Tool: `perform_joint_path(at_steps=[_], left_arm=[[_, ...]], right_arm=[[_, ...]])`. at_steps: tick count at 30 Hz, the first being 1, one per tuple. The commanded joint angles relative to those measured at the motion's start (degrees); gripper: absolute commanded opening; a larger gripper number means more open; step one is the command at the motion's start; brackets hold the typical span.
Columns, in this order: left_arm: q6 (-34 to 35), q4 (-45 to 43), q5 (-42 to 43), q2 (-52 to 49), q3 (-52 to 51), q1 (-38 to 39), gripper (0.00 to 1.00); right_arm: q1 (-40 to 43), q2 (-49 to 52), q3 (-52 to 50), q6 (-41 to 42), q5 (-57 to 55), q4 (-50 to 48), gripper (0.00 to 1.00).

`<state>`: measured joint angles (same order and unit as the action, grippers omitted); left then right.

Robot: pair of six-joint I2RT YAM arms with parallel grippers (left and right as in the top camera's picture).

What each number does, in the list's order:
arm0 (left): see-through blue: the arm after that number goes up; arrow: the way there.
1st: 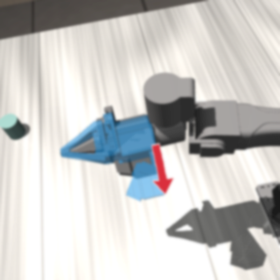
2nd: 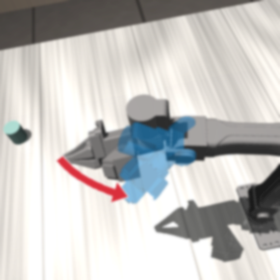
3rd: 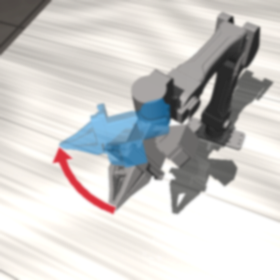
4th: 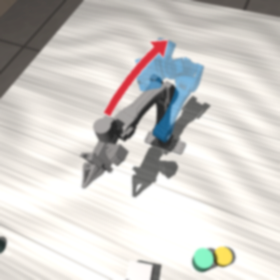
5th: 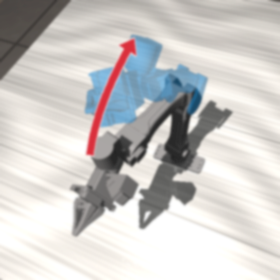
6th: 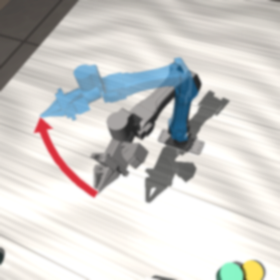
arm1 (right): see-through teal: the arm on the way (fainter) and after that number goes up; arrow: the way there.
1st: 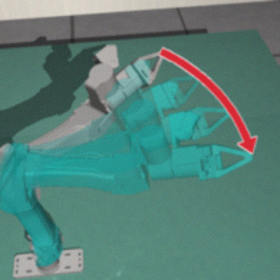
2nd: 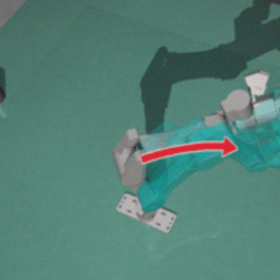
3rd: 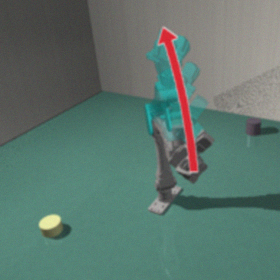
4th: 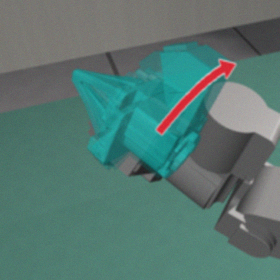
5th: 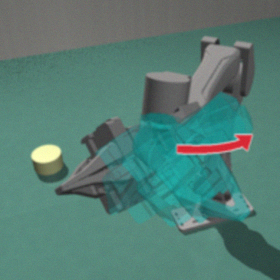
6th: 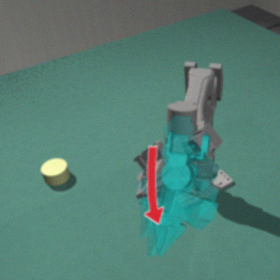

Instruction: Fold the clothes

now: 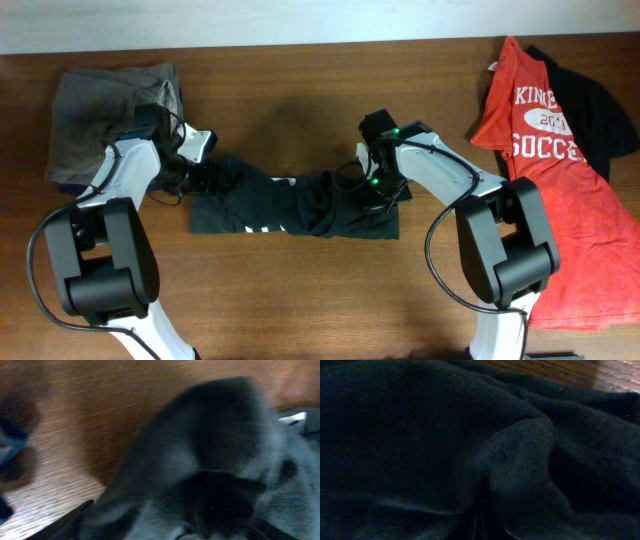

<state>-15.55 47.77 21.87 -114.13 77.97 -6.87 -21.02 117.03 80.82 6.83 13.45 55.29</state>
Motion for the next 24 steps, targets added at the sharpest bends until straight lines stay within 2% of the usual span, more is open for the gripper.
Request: perform_joint_path(at_steps=[1,2,3,5,13,16,24], left_arm=[[-0.83,-0.17,7.82,-0.52,-0.33,0.63,0.64],[-0.83,-0.26,10.99,-0.52,-0.31,0.87,0.34],[-0.83,-0.42,12.44,-0.52,-0.31,0.87,0.21],[-0.79,-0.44,14.69,-0.5,0.07,0.81,0.0],[-0.39,5.44,15.06,3.61,7.76,-2.12,0.0],[-0.42,8.63,12.17,6.95,10.6,-3.63,0.0],[-0.39,9.9,9.66,13.81,11.13,-2.08,0.01]], right_arm=[[0.2,-1.16,-0.52,-0.63,0.48,0.37,0.06],[0.2,-1.16,-0.52,-0.66,0.48,0.39,0.06],[0.2,-1.16,-0.52,-0.66,0.48,0.39,0.06],[0.2,-1.16,-0.52,-0.63,0.52,0.46,0.05],[-0.02,-1.16,-0.52,-0.57,2.67,0.94,0.04],[-0.02,-1.16,-0.52,-0.39,3.02,1.03,0.04],[-1.03,-1.16,-0.52,-0.13,4.61,-0.04,0.04]])
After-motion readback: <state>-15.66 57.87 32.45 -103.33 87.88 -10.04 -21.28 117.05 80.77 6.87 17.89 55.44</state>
